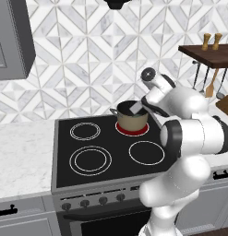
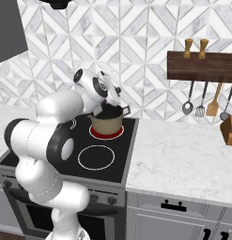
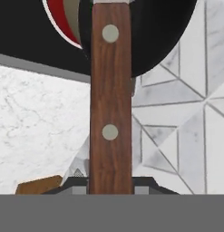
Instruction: Put the broccoli and onion in the pot. Retrieve the spatula and lightly stir the vegetables in the pot.
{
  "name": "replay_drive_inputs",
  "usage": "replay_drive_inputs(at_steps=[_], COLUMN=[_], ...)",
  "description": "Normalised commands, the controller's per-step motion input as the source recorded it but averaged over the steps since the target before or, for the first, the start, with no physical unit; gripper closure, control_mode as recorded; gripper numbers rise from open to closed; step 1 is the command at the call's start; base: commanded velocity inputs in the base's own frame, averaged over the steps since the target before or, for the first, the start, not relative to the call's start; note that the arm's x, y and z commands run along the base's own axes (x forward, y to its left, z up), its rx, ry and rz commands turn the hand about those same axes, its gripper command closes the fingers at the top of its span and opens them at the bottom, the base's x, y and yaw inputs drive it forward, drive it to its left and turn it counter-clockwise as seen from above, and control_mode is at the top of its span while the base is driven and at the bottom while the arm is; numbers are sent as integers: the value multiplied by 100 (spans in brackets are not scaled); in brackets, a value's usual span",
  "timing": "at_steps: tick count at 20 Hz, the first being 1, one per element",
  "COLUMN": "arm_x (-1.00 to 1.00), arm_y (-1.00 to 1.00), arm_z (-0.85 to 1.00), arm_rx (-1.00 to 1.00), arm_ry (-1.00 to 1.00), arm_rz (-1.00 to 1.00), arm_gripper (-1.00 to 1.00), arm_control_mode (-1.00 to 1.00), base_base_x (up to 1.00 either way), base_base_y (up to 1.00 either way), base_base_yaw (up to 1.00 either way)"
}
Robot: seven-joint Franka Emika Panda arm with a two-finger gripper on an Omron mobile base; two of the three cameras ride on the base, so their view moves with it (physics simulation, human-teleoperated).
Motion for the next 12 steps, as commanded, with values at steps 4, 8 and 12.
replay_drive_inputs(at_steps=[4,8,12], arm_x=[0,0,5], arm_y=[26,3,3], arm_z=[6,0,-11], arm_rx=[-11,-10,-16], arm_ry=[10,-6,-7], arm_rz=[13,1,4], arm_gripper=[100,100,100], arm_control_mode=[-100,-100,-100], base_base_x=[0,0,0], base_base_y=[0,0,0], base_base_yaw=[0,0,0])
